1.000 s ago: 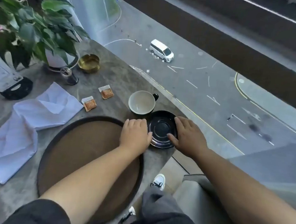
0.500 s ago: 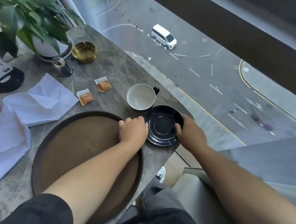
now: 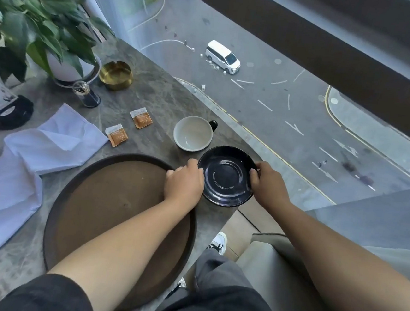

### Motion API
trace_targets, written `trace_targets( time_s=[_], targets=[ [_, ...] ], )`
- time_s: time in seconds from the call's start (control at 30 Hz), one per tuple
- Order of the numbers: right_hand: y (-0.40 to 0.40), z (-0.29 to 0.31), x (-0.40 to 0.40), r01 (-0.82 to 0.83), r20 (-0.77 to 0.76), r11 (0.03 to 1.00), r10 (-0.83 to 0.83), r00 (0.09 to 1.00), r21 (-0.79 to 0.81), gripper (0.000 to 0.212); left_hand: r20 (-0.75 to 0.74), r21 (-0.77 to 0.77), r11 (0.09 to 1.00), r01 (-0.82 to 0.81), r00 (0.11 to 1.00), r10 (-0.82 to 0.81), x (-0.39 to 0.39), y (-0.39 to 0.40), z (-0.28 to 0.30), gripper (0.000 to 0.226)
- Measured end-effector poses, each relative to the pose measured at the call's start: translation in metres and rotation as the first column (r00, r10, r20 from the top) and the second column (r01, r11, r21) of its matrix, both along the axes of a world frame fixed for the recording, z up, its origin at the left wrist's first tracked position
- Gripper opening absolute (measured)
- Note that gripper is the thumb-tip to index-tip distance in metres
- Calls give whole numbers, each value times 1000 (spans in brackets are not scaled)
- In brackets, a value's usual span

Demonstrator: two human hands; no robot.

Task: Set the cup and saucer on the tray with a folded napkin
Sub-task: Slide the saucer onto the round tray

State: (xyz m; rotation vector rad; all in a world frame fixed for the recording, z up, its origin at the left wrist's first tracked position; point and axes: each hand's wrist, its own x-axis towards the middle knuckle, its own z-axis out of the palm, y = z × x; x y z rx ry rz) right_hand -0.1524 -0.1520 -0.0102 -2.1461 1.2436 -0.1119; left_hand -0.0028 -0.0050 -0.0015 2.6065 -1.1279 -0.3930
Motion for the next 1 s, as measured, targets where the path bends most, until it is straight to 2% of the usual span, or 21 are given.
trace_targets(
  time_s=[0.13,0.33,0.6,0.7,1.0],
  targets=[
    [22,13,5,-67,33,997,68,997,-28,20,-167,-94,988,-121,980,104,0,30,7,23],
    [78,22,37,-212,44,977,214,976,-35,21,-184,-122,950,-286,947,262,9,105,17,23],
    [169,14,93,-457,52,887,461,886,-68,25,-153,-56,855,-516,850,504,21,222,16,24],
    [203,10,106,-501,79,865,502,862,-24,26,-60,-18,820,-572,820,570,20,261,12,25],
    [261,-14,122,-604,-17,797,604,797,11,28,19,103,776,-622,782,623,18,329,-17,25]
  ],
)
